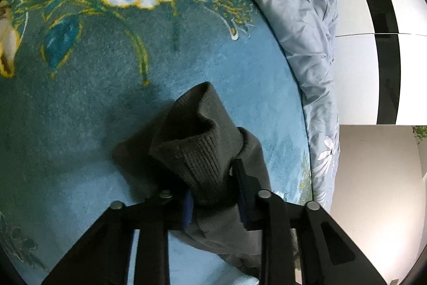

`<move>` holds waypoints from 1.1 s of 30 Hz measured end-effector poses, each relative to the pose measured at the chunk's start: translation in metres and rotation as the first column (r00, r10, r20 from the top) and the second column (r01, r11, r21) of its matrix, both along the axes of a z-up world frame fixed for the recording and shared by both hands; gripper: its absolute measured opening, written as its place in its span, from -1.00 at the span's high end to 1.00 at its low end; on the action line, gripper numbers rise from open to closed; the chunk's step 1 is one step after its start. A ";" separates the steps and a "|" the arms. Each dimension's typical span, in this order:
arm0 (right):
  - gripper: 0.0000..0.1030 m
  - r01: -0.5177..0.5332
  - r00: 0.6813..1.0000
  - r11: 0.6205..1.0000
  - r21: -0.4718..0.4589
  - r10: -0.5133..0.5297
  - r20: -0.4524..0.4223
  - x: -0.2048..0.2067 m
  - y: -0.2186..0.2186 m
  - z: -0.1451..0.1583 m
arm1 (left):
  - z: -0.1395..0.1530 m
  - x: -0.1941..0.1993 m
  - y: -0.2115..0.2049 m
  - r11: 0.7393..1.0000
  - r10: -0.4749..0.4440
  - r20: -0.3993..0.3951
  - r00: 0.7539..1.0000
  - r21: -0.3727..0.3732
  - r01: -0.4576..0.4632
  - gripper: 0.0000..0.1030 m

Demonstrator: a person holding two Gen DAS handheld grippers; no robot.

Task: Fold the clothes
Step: 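Grasp and lift the waistband with the right gripper while the left gripper holds the cuff, then lay the cuff onto the waistband with the left gripper while the right gripper opens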

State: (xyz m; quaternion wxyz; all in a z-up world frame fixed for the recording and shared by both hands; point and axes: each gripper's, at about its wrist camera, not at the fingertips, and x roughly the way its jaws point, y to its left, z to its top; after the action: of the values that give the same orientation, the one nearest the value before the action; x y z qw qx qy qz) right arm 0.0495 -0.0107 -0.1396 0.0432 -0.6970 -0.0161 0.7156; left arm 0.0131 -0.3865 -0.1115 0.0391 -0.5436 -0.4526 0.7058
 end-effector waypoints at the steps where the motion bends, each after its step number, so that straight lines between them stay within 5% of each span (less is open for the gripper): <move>1: 0.87 0.014 1.000 1.000 -0.007 -0.014 -0.009 0.002 0.003 0.007 | 0.004 0.000 -0.001 1.000 0.001 -0.011 1.000 0.004 0.000 0.52; 4: 0.88 0.023 0.999 1.000 -0.014 -0.024 -0.040 0.016 0.008 0.035 | 0.012 -0.005 0.001 1.000 -0.001 -0.038 0.999 0.015 0.002 0.53; 8: 0.87 0.018 1.000 1.000 -0.025 -0.018 0.021 0.034 0.010 0.022 | -0.013 -0.021 0.015 0.999 -0.045 0.034 0.998 -0.029 0.046 0.52; 11: 0.86 0.052 0.998 0.997 -0.048 -0.050 0.037 0.034 0.015 0.017 | -0.020 -0.019 0.012 1.000 -0.011 0.048 0.999 0.008 0.011 0.49; 17: 0.76 0.120 0.991 0.988 -0.093 -0.114 0.070 0.034 0.026 0.009 | -0.005 0.005 0.010 0.999 -0.017 0.030 0.999 -0.047 0.018 -0.08; 23: 0.32 0.103 0.995 0.987 -0.124 -0.103 0.010 0.033 0.026 0.036 | -0.034 0.007 0.011 0.998 0.061 0.071 0.996 -0.008 -0.061 -0.33; 31: 0.21 0.062 0.996 0.994 -0.095 -0.068 -0.057 0.010 0.015 0.067 | -0.058 -0.001 0.014 0.980 0.150 0.004 0.989 0.134 -0.149 -0.33; 33: 0.21 0.064 0.996 0.993 -0.097 -0.070 -0.063 0.010 0.014 0.071 | -0.060 -0.003 0.017 0.973 0.173 -0.012 0.985 0.160 -0.168 -0.18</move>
State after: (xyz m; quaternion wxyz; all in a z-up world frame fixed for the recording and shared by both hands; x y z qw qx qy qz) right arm 0.0592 0.0035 -0.0688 0.0345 -0.6743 0.0428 0.7364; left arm 0.0098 -0.3693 -0.1713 0.0274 -0.4886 -0.5516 0.6754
